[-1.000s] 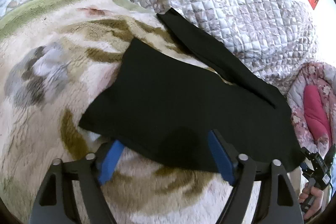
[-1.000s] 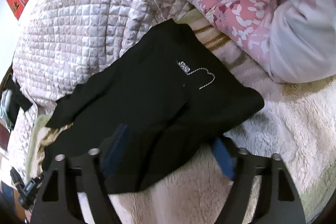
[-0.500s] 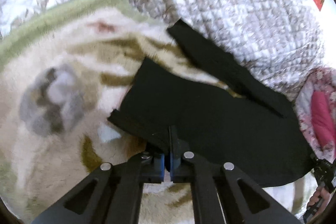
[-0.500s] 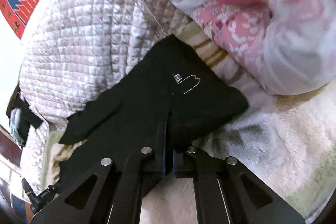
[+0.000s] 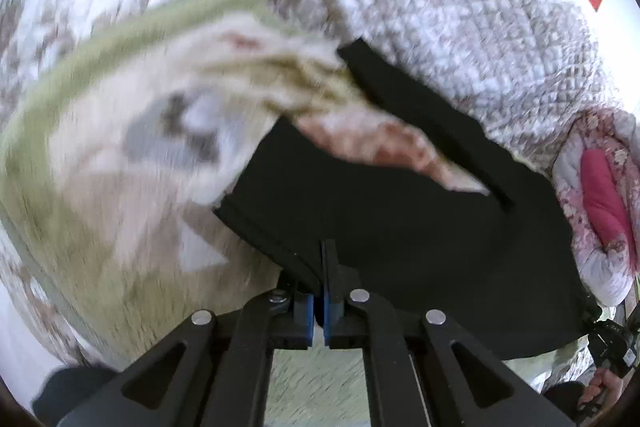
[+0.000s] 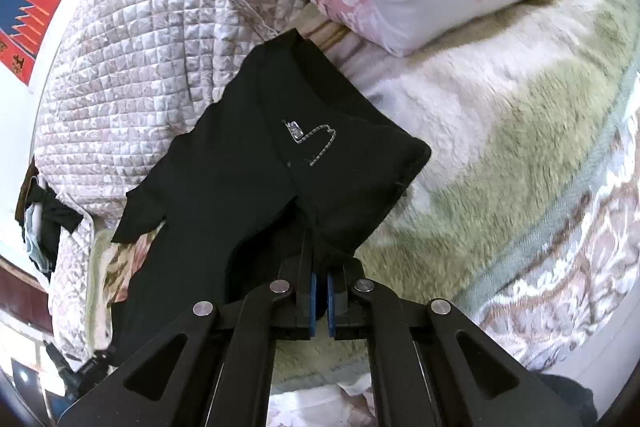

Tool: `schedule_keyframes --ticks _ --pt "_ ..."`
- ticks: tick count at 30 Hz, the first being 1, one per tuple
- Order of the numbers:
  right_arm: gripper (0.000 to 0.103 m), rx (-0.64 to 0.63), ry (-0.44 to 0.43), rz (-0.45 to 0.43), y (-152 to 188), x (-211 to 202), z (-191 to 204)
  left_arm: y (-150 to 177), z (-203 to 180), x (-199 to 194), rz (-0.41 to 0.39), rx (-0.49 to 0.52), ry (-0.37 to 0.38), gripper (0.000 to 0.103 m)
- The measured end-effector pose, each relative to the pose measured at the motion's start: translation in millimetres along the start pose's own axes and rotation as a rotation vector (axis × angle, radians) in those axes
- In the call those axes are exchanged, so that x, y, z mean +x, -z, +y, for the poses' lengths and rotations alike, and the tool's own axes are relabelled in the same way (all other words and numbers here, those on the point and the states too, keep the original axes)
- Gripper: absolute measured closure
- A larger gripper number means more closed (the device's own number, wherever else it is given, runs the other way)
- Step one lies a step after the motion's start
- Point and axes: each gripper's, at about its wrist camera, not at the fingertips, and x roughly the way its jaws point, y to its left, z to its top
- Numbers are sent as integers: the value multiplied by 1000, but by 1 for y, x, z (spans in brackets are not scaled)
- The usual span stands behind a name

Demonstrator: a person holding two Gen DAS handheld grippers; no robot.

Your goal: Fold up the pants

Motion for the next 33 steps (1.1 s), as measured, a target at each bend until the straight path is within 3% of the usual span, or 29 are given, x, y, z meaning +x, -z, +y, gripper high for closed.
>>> schedule_keyframes --ticks 4,8,13,21,22,24,27,33 --pt "101 -39 -19 -41 2 -15 5 4 -1 -11 -16 0 12 99" --pt "101 -7 21 -6 16 -2 -16 6 -5 -26 -52 29 11 99" --pt "101 7 26 6 25 8 -25 18 9 3 47 -11 -18 99" --pt "90 70 -29 37 19 22 -33 19 9 6 52 -5 -20 94" --pt "90 71 -30 31 17 8 -23 19 8 7 54 -6 -21 94" --pt "101 66 -49 7 16 1 -19 19 6 6 51 8 -26 95" --pt "101 50 -58 -30 16 -16 -12 16 4 -1 41 9 -19 96" --pt "101 88 4 19 24 -2 -30 18 8 2 69 11 -39 94"
